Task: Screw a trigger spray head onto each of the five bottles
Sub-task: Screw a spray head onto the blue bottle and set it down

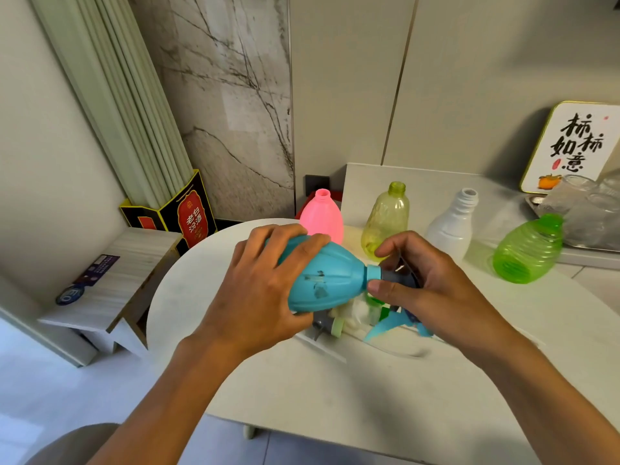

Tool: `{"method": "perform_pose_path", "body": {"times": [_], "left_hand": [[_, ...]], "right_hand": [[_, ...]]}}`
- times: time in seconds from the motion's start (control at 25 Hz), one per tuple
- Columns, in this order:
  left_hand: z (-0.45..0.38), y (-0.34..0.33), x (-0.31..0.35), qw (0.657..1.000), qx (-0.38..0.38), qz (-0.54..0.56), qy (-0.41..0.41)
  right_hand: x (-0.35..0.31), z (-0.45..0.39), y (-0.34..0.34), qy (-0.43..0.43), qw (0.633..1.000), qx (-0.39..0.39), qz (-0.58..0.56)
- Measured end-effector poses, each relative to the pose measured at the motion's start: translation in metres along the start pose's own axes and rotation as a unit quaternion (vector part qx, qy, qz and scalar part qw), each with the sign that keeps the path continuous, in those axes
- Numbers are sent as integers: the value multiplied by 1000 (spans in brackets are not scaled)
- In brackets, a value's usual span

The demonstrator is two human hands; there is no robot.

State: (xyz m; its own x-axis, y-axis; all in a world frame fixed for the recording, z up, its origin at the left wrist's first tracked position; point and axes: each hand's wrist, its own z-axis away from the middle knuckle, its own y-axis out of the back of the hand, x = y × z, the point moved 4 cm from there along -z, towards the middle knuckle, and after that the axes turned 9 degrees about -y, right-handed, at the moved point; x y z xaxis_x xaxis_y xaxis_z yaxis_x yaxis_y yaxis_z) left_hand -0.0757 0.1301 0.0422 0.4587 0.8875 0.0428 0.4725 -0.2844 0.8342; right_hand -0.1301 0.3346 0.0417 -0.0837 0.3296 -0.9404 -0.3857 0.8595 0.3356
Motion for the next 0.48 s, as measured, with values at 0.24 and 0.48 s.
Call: {"method": "perform_pose_path", "body": {"times": [0.24, 0.48], "left_hand": [[0, -6, 10, 999, 21, 28, -29], [-2, -20, 5, 926, -4, 338, 166]], "right_hand": [[7, 3, 8, -194, 967, -79, -147], [9, -8, 13, -66, 929, -87, -354]]}}
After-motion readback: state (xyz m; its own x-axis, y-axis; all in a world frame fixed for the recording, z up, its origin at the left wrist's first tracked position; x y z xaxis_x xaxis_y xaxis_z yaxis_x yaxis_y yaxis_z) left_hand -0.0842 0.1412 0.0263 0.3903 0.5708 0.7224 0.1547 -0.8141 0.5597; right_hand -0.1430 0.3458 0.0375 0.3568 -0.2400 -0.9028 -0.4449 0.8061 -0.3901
